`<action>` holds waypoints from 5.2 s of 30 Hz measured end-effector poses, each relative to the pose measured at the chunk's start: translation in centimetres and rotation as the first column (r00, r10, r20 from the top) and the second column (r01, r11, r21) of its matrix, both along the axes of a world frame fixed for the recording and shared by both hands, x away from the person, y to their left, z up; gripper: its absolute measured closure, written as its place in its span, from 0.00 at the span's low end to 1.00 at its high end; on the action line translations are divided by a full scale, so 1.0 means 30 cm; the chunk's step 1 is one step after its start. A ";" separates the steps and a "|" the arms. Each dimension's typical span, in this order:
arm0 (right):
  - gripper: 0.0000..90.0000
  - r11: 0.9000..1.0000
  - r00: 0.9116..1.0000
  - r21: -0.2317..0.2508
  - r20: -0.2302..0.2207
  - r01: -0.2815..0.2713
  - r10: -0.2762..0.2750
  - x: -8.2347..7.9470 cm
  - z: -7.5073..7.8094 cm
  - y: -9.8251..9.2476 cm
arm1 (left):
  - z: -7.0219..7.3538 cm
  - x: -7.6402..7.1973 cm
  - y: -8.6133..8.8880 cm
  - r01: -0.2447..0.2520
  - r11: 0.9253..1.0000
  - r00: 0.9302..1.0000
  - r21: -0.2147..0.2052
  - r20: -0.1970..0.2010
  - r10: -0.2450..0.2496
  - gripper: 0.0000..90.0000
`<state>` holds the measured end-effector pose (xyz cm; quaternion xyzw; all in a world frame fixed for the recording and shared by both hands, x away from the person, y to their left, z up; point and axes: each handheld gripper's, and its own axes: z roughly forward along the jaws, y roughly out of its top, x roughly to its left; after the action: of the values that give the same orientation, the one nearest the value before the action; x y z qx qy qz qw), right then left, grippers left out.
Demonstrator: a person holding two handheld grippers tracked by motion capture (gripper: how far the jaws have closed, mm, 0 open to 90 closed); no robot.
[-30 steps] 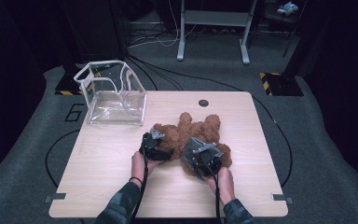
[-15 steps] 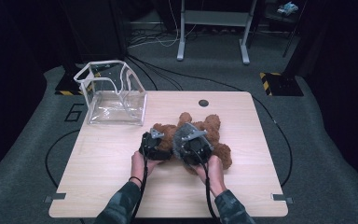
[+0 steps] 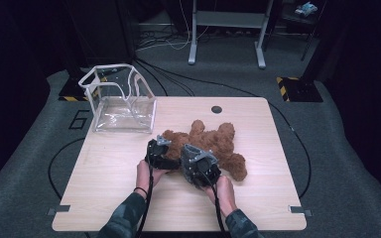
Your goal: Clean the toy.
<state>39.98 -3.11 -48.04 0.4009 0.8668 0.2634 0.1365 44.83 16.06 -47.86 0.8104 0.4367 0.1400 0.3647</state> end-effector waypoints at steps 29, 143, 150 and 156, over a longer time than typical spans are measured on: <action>0.77 0.992 0.995 0.081 -0.007 -0.097 0.098 0.035 -0.001 0.142 | 0.060 -0.016 0.144 -0.095 0.990 0.995 -0.101 0.035 0.099 0.20; 0.76 0.911 0.915 0.153 0.070 0.384 -0.397 -0.050 0.058 -0.618 | -0.109 -0.135 -0.408 -0.195 0.981 0.980 0.014 -0.027 0.195 0.53; 0.76 0.909 0.914 0.152 0.065 0.388 -0.401 -0.050 0.049 -0.622 | -0.102 -0.144 -0.354 -0.141 0.989 0.990 0.042 -0.003 0.141 0.60; 0.76 0.911 0.915 0.148 0.069 0.384 -0.397 -0.048 0.053 -0.620 | -0.102 -0.151 -0.346 -0.166 0.985 0.986 0.053 0.024 0.165 0.67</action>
<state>38.53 -21.72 -46.45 0.5609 0.7422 0.3062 0.2019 40.31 5.69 -50.93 0.7795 0.4949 0.1896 0.3339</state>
